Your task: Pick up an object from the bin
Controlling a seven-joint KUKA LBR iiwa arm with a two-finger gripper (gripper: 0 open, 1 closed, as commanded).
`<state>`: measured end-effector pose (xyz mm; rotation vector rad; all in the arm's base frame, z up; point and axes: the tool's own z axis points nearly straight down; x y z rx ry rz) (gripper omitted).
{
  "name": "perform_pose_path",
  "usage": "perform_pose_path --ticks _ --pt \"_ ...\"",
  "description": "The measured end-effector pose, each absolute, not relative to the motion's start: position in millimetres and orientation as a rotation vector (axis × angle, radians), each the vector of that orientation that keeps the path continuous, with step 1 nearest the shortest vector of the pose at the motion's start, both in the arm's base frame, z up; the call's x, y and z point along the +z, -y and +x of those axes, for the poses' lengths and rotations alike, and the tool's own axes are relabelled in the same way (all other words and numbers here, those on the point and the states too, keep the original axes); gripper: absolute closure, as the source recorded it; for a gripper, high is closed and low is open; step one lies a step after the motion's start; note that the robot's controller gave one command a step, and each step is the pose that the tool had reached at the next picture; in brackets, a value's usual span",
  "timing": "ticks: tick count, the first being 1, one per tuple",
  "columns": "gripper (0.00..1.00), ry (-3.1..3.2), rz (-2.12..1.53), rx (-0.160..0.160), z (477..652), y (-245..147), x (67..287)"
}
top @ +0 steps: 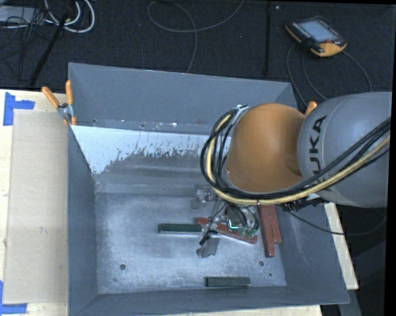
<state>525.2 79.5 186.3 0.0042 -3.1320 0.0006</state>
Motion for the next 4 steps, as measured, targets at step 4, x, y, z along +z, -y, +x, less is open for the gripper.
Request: perform_pose_path --ticks 4 --pt "0.0 3.134 0.224 -0.002 541.6 -51.6 86.4"
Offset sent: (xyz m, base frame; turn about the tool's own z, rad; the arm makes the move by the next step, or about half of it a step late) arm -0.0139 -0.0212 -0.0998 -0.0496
